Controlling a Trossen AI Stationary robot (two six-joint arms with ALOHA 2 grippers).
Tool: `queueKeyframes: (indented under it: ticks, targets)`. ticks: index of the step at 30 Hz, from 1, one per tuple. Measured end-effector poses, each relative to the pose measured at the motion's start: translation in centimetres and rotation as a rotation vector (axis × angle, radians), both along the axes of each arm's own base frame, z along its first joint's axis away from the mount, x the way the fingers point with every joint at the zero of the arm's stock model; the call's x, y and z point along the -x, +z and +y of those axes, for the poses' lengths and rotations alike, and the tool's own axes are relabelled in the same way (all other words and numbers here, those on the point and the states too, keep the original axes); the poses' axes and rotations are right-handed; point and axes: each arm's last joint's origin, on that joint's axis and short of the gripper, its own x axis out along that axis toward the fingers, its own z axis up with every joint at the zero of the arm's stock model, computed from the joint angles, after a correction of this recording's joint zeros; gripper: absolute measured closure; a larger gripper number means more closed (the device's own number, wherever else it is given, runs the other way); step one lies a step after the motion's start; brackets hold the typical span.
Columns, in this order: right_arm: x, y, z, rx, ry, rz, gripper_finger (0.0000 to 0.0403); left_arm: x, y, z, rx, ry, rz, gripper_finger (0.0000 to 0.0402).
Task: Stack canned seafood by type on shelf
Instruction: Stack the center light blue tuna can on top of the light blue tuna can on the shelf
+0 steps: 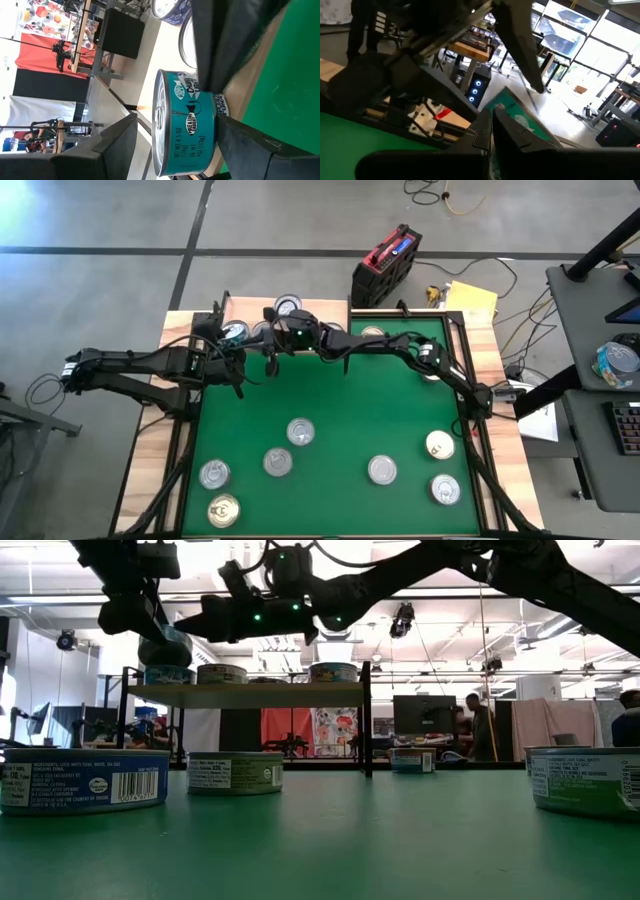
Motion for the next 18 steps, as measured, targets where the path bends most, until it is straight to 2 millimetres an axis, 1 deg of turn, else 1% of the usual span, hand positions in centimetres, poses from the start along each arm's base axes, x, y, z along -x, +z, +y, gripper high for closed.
queueKeyframes:
  ticks: [7, 14, 18]
  targets:
    - [0.0, 0.0, -0.3, 0.002, -0.009, -0.018, 0.0394, 0.0, 0.0, 0.0, 0.0, 0.0, -0.006, 0.0157]
    - [-0.4, -1.3, -0.5, 0.005, -0.014, -0.019, 0.0394, -0.2, 0.1, 0.0, -0.006, -0.013, -0.007, 0.0157]
    - [-0.4, -1.5, -0.7, 0.004, -0.073, -0.014, 0.0394, -0.2, 0.1, 0.0, -0.007, -0.014, -0.005, 0.0157]
